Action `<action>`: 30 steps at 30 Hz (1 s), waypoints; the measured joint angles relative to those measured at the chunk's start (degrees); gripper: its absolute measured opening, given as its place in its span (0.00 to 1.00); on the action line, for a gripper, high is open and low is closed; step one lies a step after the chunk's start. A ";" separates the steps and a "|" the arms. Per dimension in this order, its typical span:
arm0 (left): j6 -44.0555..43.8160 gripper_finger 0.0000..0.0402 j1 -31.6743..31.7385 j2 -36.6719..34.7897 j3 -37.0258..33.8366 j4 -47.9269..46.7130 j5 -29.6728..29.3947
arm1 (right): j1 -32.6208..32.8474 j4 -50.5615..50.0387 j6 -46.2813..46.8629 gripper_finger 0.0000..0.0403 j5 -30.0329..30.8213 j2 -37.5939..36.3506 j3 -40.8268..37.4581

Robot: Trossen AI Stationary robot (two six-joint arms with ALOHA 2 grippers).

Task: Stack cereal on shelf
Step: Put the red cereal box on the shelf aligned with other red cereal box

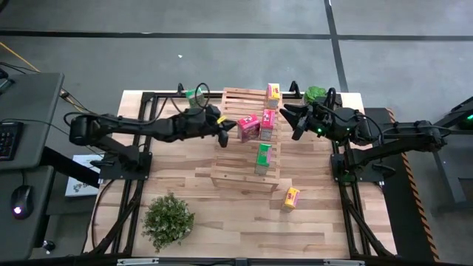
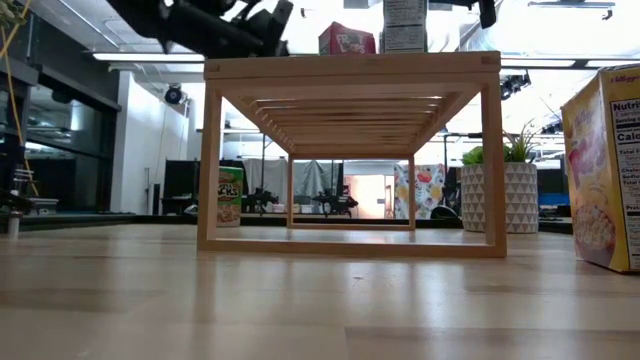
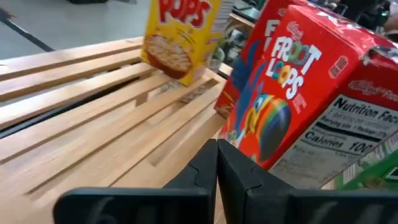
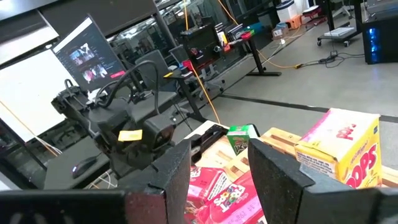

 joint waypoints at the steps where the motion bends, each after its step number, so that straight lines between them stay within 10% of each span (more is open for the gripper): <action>1: -0.08 0.00 0.00 0.72 0.60 -0.10 0.76 | 0.01 0.00 0.02 0.38 0.00 0.00 0.00; 30: -10.81 0.00 -5.45 1.25 3.73 -5.99 3.64 | 0.01 -0.85 -0.07 0.38 0.02 0.00 0.00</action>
